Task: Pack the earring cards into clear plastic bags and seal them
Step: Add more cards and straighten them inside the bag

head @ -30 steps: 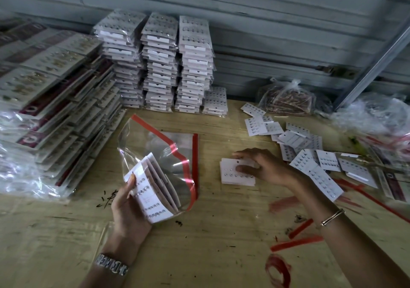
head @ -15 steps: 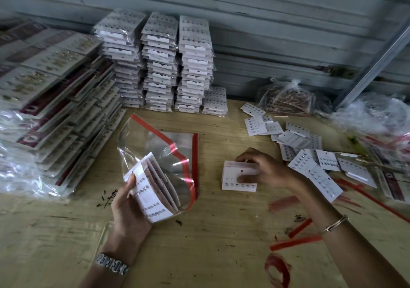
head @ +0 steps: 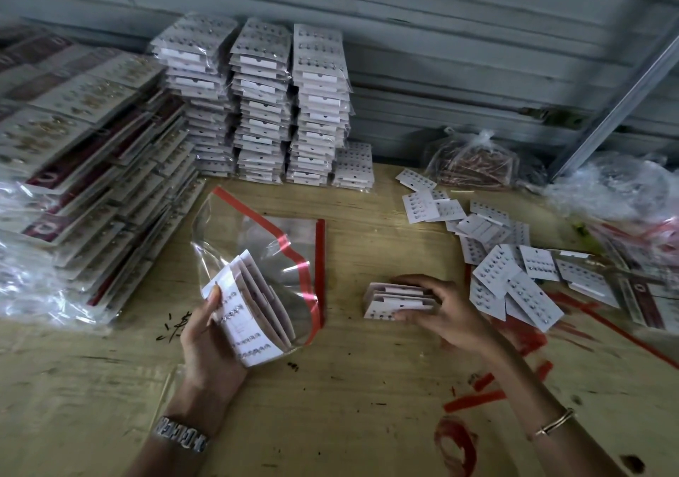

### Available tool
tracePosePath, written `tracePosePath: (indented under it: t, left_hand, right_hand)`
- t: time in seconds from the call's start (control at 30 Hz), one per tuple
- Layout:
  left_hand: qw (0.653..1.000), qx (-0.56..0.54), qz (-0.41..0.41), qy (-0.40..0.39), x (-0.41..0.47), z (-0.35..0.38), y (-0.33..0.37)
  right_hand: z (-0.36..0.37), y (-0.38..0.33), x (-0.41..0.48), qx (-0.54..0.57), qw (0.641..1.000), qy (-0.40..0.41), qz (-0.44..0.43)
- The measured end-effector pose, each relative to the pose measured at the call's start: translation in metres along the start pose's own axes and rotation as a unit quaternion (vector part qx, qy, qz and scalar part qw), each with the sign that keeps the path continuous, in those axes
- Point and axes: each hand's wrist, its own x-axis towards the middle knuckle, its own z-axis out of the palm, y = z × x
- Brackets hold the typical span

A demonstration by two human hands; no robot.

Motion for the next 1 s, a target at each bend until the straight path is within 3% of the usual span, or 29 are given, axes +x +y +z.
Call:
tracePosePath:
  t: [0.2, 0.37, 0.43, 0.5, 0.57, 0.83, 1.0]
  left_hand:
    - [1.000, 0.007, 0.000, 0.005, -0.001, 0.001, 0.001]
    - [1.000, -0.008, -0.002, -0.006, -0.001, 0.002, 0.001]
    - [1.000, -0.017, -0.002, -0.008, -0.001, 0.002, 0.002]
    - [1.000, -0.025, -0.004, -0.011, -0.001, 0.002, 0.002]
    - [1.000, -0.027, -0.003, -0.015, -0.001, 0.002, 0.002]
    - [1.000, -0.005, 0.003, -0.024, -0.001, 0.001, 0.002]
    - [0.999, 0.002, 0.010, -0.035, -0.002, 0.001, 0.002]
  right_hand:
    - [-0.003, -0.013, 0.001, -0.005, 1.000, -0.007, -0.011]
    - [-0.028, -0.062, 0.014, -0.133, 0.985, -0.104, 0.028]
    - [-0.032, -0.077, 0.023, -0.287, 0.947, -0.145, 0.012]
    - [-0.025, -0.089, 0.030, -0.456, 0.874, -0.163, -0.020]
    - [-0.015, -0.094, 0.034, -0.526, 0.830, -0.180, -0.026]
    - [0.011, -0.105, 0.042, -0.565, 0.786, -0.249, -0.031]
    - [0.009, -0.105, 0.040, -0.553, 0.796, -0.245, -0.015]
